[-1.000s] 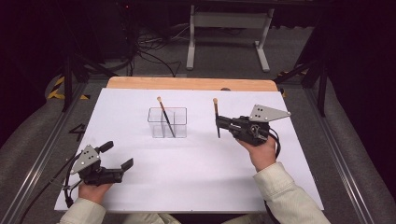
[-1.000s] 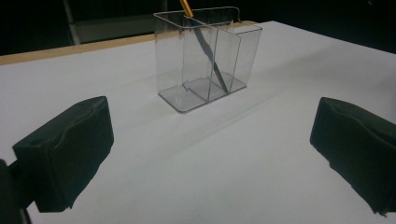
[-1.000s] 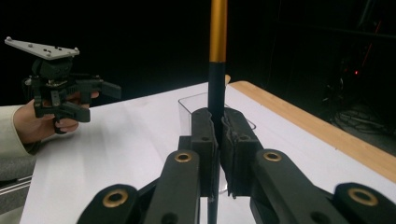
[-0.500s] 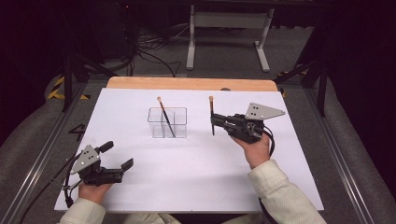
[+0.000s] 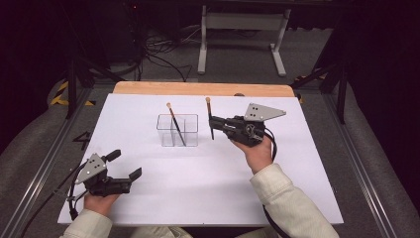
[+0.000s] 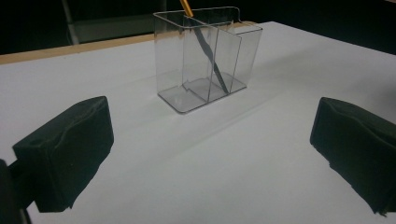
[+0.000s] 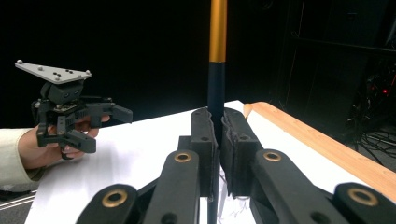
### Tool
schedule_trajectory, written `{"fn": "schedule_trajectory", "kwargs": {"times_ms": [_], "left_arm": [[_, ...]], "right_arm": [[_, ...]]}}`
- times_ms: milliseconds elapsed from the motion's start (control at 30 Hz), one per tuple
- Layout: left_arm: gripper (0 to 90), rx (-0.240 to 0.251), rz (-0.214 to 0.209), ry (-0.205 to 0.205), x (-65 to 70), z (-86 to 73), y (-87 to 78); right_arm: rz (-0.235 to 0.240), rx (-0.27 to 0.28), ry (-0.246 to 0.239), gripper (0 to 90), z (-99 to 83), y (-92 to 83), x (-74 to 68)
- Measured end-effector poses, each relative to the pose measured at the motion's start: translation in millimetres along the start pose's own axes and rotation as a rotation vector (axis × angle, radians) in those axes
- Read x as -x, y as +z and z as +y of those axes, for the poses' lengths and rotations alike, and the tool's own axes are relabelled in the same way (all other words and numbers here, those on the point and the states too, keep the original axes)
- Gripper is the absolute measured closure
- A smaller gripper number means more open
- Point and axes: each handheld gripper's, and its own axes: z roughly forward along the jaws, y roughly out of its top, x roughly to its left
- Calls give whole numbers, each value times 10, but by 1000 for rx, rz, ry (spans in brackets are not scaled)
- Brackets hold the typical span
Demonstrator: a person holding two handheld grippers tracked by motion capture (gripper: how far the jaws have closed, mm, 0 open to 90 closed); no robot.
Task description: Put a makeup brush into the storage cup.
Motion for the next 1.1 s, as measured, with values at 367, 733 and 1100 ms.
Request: {"fn": "schedule_trajectory", "kwargs": {"times_ms": [367, 733, 1100], "left_arm": [[3, -3, 0, 2, -3, -3, 7], [3, -13, 24, 26, -29, -21, 15], [2, -14, 13, 27, -25, -21, 24]], "right_arm": [[-1, 8, -12, 843, 45, 161, 37], [3, 0, -23, 843, 82, 325, 56], [7, 5, -12, 843, 115, 481, 87]]}}
